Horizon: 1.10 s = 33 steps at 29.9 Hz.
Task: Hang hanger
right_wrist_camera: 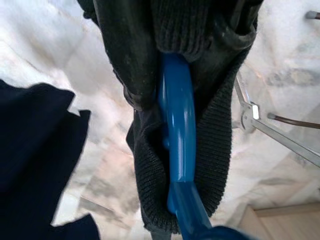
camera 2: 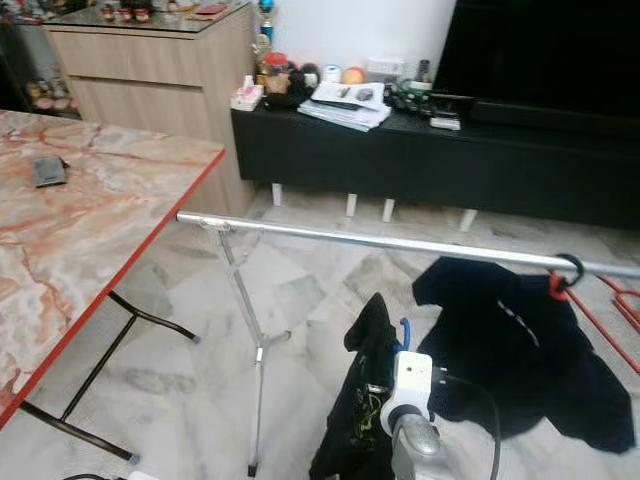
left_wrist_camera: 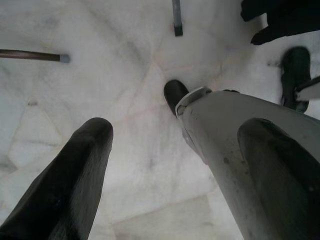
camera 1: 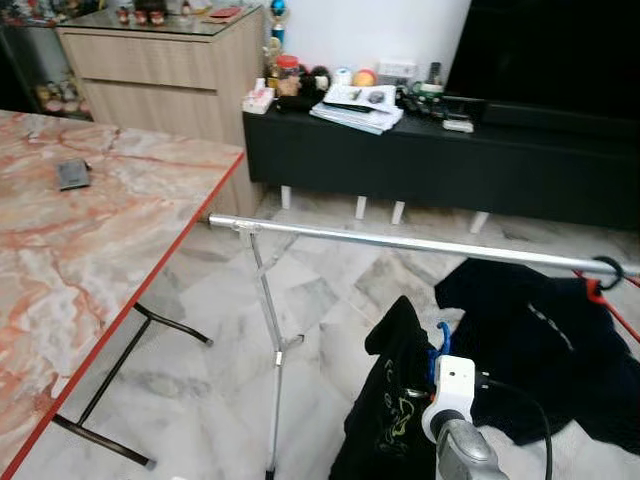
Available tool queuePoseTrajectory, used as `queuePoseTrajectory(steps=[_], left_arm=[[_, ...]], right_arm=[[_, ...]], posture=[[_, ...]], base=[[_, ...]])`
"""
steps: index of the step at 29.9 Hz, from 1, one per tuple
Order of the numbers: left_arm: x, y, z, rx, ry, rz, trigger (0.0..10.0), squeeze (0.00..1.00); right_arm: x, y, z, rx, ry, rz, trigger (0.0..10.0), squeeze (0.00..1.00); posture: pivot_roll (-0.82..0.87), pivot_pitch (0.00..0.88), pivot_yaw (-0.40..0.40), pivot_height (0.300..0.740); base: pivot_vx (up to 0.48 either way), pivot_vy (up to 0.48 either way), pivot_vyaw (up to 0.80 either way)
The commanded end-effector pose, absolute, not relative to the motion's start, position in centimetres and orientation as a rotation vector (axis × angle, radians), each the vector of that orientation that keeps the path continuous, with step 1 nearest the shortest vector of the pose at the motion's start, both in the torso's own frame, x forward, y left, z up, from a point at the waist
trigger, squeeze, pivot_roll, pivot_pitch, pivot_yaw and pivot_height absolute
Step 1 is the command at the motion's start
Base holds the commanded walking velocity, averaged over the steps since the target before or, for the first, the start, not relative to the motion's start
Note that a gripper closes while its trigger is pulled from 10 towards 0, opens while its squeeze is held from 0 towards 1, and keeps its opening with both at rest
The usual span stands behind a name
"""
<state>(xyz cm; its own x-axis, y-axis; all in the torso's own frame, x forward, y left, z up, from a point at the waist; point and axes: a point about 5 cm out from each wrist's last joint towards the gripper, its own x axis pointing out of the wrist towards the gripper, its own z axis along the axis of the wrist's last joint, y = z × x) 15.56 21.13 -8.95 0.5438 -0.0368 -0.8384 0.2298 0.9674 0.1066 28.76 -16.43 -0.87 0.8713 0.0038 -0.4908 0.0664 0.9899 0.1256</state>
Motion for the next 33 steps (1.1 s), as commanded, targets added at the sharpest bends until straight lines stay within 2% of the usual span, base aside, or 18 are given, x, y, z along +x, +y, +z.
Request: queuePoseTrajectory(steps=[1,33], left_arm=[[13.46,20.58,-9.90,0.201,1.066,-0.191,10.0,0.00],[13.54,20.53,-9.88,0.195,1.061,-0.187,10.0,0.00]], right_arm=[[29.73,-16.46,0.23,0.130,0.457,-0.030,10.0,0.00],[29.92,-16.24,0.46,0.127,0.451,-0.034,10.0,0.00]], posture=[[0.08,0.085,-0.014,0.740],[0.08,0.088,-0.018,0.740]], base=[[-0.300,0.000,0.00],[-0.296,0.000,0.00]])
